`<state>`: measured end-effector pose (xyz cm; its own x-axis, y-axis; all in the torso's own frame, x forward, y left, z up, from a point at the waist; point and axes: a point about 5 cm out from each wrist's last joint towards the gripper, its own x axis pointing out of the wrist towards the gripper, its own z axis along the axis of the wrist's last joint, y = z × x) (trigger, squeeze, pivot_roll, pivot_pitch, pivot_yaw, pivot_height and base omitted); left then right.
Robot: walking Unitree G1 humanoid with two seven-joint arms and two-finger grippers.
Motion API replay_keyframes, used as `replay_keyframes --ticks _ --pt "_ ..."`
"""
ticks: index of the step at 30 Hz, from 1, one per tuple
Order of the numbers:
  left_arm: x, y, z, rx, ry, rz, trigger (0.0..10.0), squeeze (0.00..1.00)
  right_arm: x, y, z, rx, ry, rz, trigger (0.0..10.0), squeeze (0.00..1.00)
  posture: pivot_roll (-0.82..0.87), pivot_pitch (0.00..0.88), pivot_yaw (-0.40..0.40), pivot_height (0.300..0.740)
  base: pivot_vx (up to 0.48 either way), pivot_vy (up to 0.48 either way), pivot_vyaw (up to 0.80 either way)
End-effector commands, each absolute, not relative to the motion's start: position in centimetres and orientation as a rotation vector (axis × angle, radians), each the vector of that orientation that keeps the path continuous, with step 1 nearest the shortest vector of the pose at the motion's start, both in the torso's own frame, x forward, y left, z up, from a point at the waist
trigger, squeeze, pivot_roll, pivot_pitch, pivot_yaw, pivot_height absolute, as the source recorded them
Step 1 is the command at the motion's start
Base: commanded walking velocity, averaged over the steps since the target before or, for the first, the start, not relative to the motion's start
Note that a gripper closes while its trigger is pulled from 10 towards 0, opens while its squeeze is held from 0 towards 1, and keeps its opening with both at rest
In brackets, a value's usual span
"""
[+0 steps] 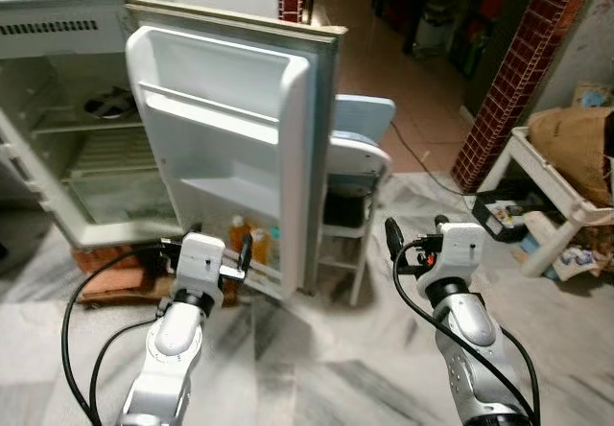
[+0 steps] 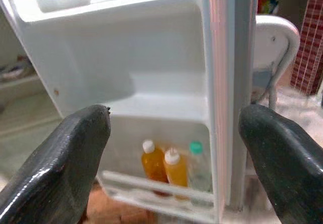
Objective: Restocking fridge
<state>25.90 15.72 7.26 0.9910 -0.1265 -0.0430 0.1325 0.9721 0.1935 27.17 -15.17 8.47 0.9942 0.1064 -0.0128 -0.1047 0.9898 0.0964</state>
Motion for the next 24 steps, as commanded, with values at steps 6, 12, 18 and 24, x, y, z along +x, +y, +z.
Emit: replay_keyframes --ticks 6,12,18,24 --pt "25.77 16.28 7.5 0.193 0.017 -0.124 10.0 0.0 27.5 -15.18 9.66 0.097 -0.04 0.112 10.0 0.0 -0.01 0.0 0.011 0.74 0.257 0.0 0.77" --pt "25.61 16.23 7.4 0.188 0.02 -0.126 10.0 0.0 27.53 -15.3 9.56 0.106 -0.036 0.105 10.0 0.0 0.0 0.0 0.01 0.74 0.327 0.0 0.57" --pt "25.57 16.19 7.36 0.185 0.023 -0.13 10.0 0.0 27.64 -15.23 9.53 0.108 -0.034 0.101 10.0 0.0 0.0 0.0 0.011 0.74 0.321 0.0 0.0" --pt "25.5 16.14 7.22 0.189 0.029 -0.135 10.0 0.0 27.62 -15.31 9.65 0.108 -0.043 0.09 10.0 0.0 0.0 0.0 0.012 0.74 0.286 0.0 0.0"
